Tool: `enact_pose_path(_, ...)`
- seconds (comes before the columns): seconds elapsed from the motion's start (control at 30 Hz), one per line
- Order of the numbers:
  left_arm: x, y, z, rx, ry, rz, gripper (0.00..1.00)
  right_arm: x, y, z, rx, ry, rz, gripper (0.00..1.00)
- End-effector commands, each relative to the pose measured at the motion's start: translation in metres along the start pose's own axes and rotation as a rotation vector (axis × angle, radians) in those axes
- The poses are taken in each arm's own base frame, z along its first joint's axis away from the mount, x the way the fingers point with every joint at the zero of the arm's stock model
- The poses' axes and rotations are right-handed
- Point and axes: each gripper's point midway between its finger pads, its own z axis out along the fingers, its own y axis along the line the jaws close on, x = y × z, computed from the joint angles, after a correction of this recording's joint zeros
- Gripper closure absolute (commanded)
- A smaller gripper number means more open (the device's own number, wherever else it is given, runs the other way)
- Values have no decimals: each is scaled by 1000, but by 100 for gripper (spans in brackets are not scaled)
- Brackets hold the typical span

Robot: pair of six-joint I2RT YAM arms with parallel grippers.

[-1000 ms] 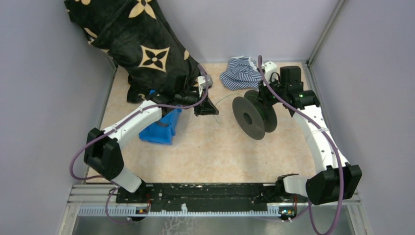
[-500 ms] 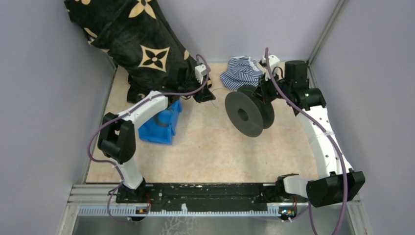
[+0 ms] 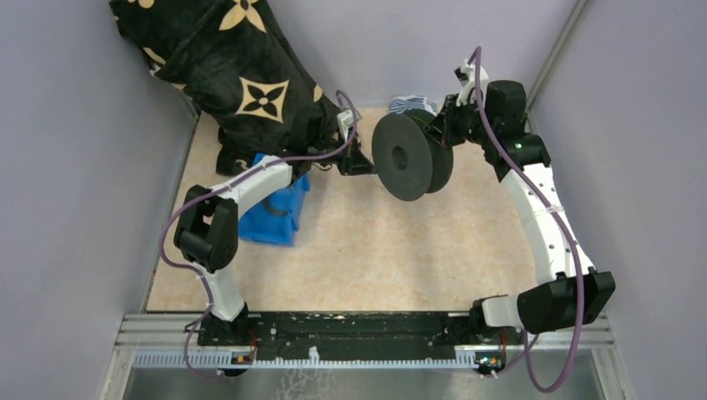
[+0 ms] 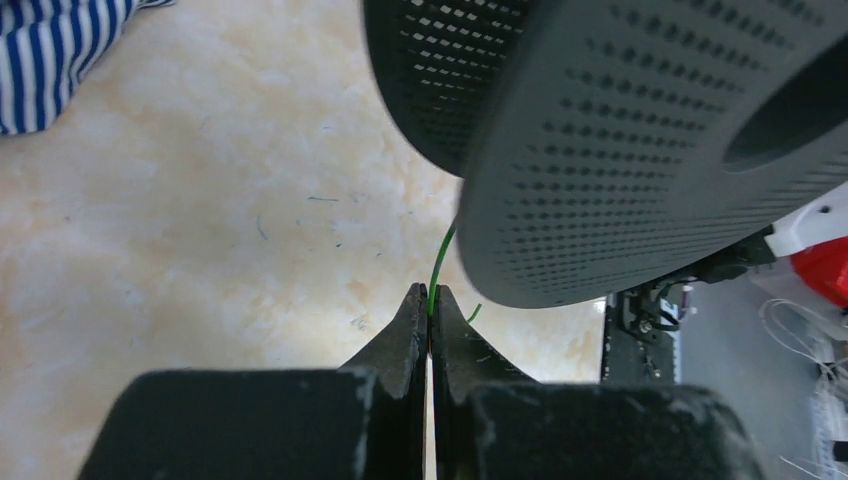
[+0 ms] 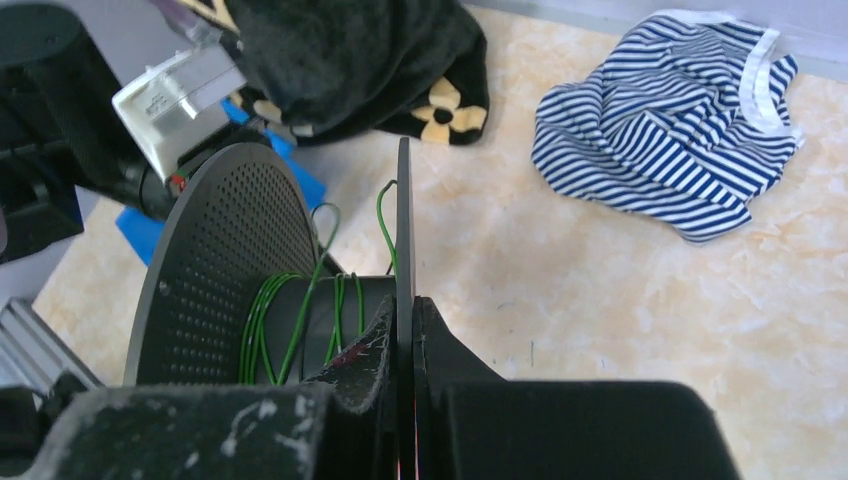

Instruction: Wrap the cables

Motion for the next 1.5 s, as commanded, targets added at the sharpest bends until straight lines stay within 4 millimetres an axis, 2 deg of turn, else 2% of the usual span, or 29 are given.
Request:
enact_pose_path(0.0,-4,-20,6,128,-32,-47,100,-51,12,-1,-24,-206,28,100)
enact_pose_path(0.17,-9,-31,5,182,-52,-102,100,-49,10,4,-33,-249,56,100)
enact_pose_path(0.33,-15,-40,2,222,-89,-137,100,-37,6,13,-41,-261,105,100)
enact_pose_path(0.53,-20,-43,0,256,-115,-202,100,-25,3,22,-45,-243,164,100)
enact_pose_path(0.7,-26,-49,-1,300,-133,-251,100,-22,2,23,-45,-241,200,100)
enact_pose_path(0.9,-26,-47,1,323,-148,-290,100,-17,3,24,-52,-235,223,100)
enact_pose_path(1.13,-24,-44,3,328,-160,-304,93,-18,-4,21,-45,-247,268,100)
enact_pose_path(1.47,-17,-41,4,329,-153,-305,79,-23,-8,21,-38,-254,278,100)
